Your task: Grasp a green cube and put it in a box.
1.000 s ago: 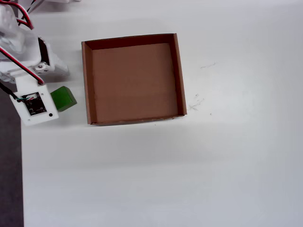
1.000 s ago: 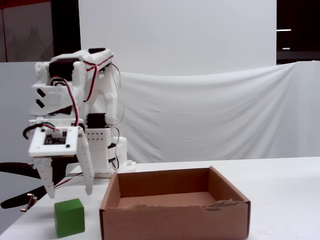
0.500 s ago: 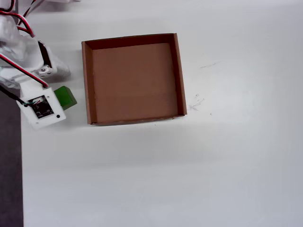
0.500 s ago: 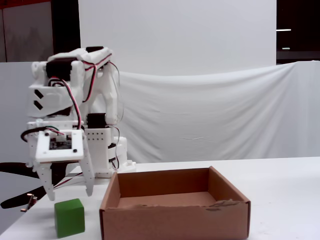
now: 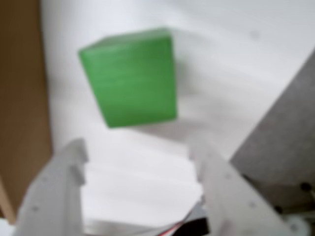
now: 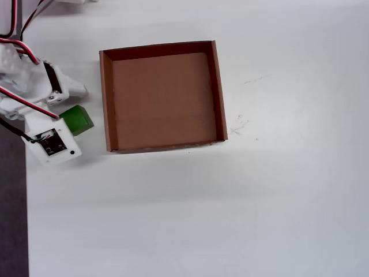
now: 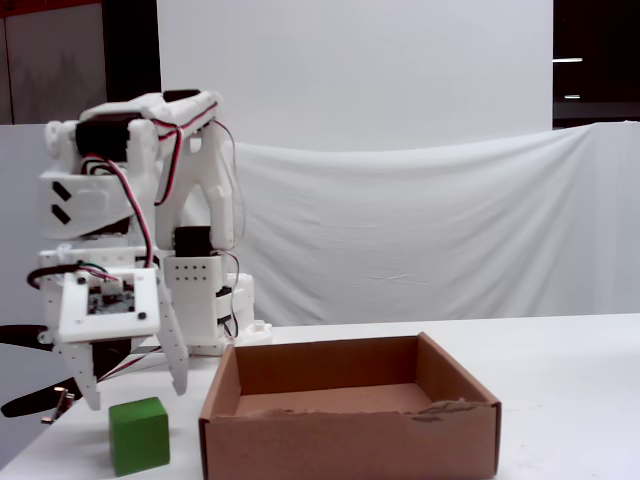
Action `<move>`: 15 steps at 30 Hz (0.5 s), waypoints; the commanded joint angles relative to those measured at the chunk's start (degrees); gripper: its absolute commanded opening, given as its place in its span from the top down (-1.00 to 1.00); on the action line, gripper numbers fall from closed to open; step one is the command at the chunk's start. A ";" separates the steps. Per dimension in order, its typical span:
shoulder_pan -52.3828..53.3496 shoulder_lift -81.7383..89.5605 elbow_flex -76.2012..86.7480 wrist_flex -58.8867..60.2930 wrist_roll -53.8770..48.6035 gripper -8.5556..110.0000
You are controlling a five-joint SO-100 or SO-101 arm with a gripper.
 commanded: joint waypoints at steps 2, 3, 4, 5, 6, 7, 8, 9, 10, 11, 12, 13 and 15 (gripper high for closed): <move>-0.53 -0.62 -4.48 0.62 -3.69 0.38; -0.53 -0.79 -4.83 0.62 -4.66 0.38; -0.62 -0.97 -5.10 0.53 -5.10 0.38; -0.70 -1.14 -5.36 0.35 -5.36 0.38; -0.97 -1.23 -5.63 0.09 -5.45 0.38; -1.32 -1.32 -5.63 -0.26 -5.54 0.38; -1.49 -1.41 -5.71 -0.62 -5.71 0.38; -1.67 -1.67 -5.71 -1.14 -6.06 0.38; -1.76 -2.02 -5.80 -1.67 -6.59 0.38; -1.76 -2.55 -5.98 -2.11 -6.68 0.38; -1.85 -3.08 -6.33 -2.64 -6.77 0.38; -1.85 -3.69 -6.59 -3.08 -6.77 0.38; -2.02 -5.01 -7.65 -3.60 -6.86 0.38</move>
